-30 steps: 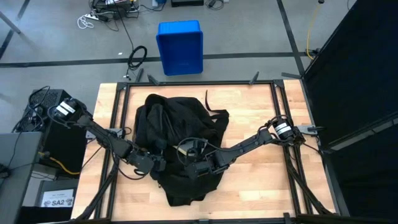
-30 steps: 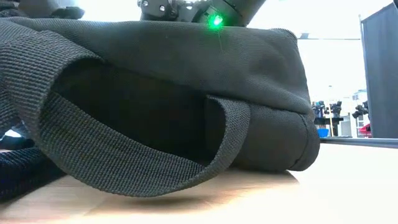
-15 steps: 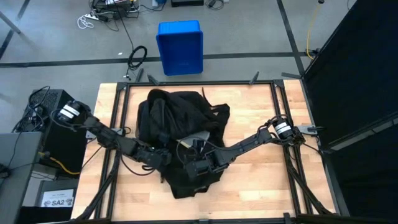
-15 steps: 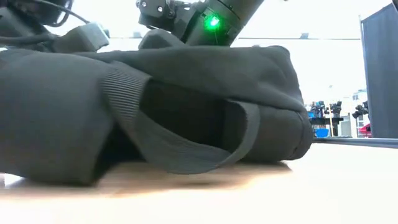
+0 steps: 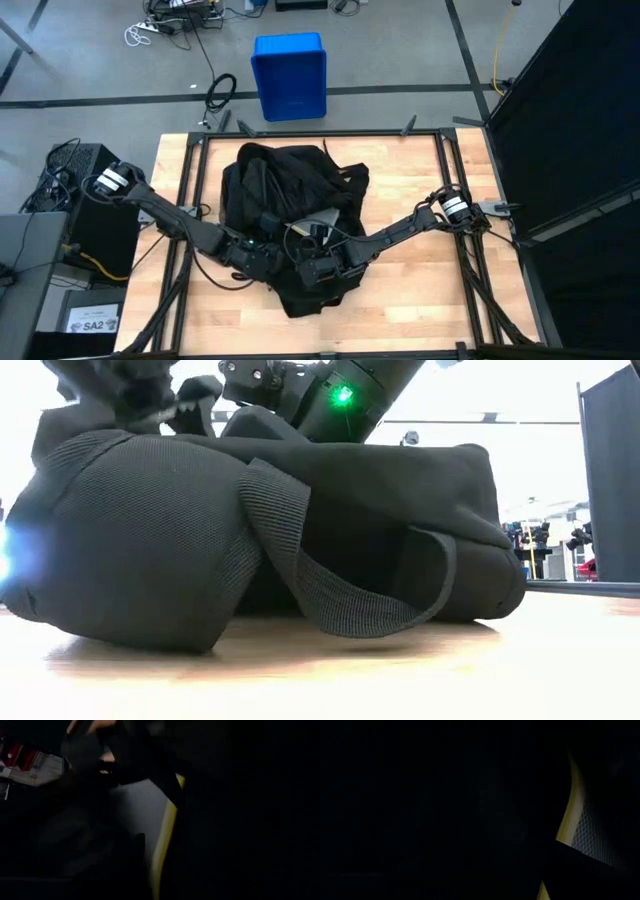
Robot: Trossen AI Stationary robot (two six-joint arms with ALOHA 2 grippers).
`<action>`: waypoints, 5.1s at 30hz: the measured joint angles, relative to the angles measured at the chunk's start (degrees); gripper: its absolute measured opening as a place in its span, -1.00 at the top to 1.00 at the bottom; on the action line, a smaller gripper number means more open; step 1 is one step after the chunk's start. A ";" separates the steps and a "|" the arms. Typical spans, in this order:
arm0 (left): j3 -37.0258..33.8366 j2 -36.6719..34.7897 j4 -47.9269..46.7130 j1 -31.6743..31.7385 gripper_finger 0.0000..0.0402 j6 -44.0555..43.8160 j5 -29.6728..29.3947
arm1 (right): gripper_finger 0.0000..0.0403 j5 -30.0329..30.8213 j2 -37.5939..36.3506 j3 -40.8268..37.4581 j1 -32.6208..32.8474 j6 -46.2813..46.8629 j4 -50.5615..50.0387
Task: Unpack backpack
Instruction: Remove the yellow zipper pouch from the black backpack
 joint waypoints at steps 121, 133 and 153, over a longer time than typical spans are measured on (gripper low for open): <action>8.23 4.15 -9.84 11.03 0.52 -7.10 -1.66 | 0.41 29.19 -4.13 2.83 18.77 60.19 -54.86; -6.52 0.58 20.35 13.03 0.52 4.89 12.51 | 0.47 14.87 -3.61 -2.26 11.01 53.69 -37.06; -6.52 7.35 16.10 14.72 0.21 14.82 12.71 | 0.48 6.59 -3.56 -10.19 5.91 40.87 -13.51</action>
